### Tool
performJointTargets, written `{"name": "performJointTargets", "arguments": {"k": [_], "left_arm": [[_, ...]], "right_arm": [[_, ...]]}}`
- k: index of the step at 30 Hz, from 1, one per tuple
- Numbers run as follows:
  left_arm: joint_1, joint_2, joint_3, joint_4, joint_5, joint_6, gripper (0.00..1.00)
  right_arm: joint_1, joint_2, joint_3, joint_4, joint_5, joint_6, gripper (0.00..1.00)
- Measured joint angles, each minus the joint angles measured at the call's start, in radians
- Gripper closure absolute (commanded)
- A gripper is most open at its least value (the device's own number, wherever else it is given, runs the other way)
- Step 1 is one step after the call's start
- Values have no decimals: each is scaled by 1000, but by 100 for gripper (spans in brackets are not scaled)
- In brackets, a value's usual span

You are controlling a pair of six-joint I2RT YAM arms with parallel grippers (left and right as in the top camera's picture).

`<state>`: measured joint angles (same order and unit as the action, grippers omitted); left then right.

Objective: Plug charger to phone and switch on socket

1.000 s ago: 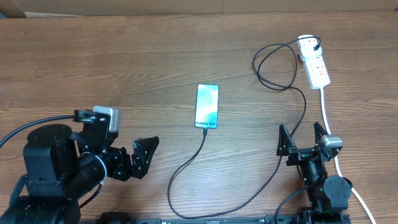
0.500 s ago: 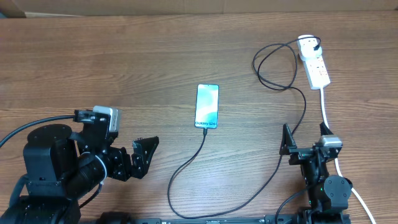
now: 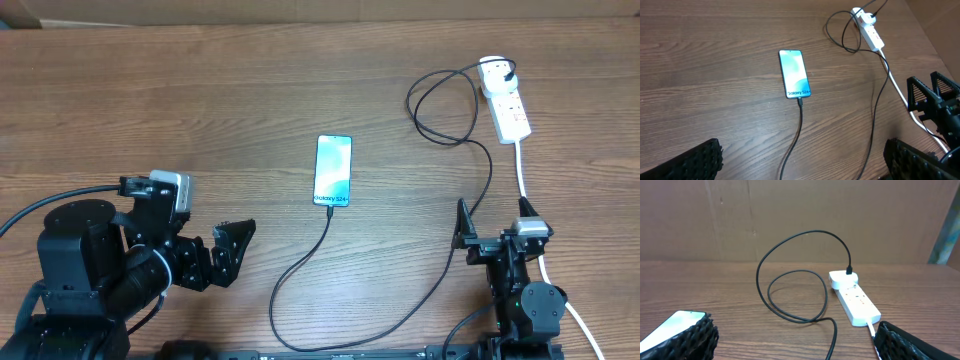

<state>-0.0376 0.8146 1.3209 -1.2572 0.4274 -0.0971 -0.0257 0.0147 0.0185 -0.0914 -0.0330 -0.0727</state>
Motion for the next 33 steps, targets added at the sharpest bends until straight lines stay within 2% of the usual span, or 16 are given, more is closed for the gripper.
{"name": "performJointTargets", "arguments": {"k": [27,33], "left_arm": [[0,0,0,-1,0,0,1],[0,0,0,-74,-5,0,0]], "right_arm": [[0,0,0,2,0,-3,0],[0,0,0,2,0,-3,0]]}}
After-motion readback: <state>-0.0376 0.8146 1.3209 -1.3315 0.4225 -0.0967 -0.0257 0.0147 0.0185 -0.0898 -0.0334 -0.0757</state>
